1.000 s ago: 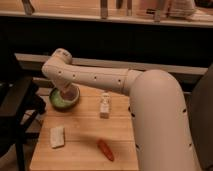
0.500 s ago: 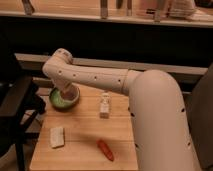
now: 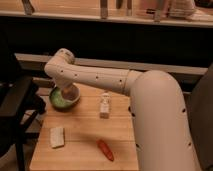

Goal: Place the ceramic cup in the ceramic bowl

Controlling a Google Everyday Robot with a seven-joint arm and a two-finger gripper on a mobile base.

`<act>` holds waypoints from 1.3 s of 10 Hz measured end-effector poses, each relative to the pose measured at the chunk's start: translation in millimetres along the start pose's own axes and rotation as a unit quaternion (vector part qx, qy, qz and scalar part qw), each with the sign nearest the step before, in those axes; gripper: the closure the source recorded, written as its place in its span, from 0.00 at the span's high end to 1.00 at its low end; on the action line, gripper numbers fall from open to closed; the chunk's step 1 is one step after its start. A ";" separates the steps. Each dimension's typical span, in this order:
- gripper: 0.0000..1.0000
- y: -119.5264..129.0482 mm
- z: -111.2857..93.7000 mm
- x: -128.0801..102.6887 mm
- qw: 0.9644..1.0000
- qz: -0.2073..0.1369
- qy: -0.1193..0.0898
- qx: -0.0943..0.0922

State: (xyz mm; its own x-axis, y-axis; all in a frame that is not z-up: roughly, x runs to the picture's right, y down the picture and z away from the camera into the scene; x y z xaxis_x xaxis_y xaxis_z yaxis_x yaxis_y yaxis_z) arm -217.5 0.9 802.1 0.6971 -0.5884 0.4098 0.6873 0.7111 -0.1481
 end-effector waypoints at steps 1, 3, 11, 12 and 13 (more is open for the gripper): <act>0.00 1.0 1.6 1.1 1.000 0.000 -0.001 0.000; 0.00 2.4 3.5 4.1 1.000 0.003 -0.001 0.000; 0.00 -1.6 9.9 5.1 1.000 0.003 -0.008 0.001; 0.03 -1.9 10.2 5.0 1.000 0.003 -0.009 0.000; 0.05 -2.7 10.9 5.1 1.000 0.003 -0.009 0.000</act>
State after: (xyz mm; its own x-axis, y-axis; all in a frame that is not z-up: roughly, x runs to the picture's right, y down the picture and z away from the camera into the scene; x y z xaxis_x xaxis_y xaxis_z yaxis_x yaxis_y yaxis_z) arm -218.0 0.2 814.4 0.6980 -0.5768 0.4243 0.6825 0.7153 -0.1504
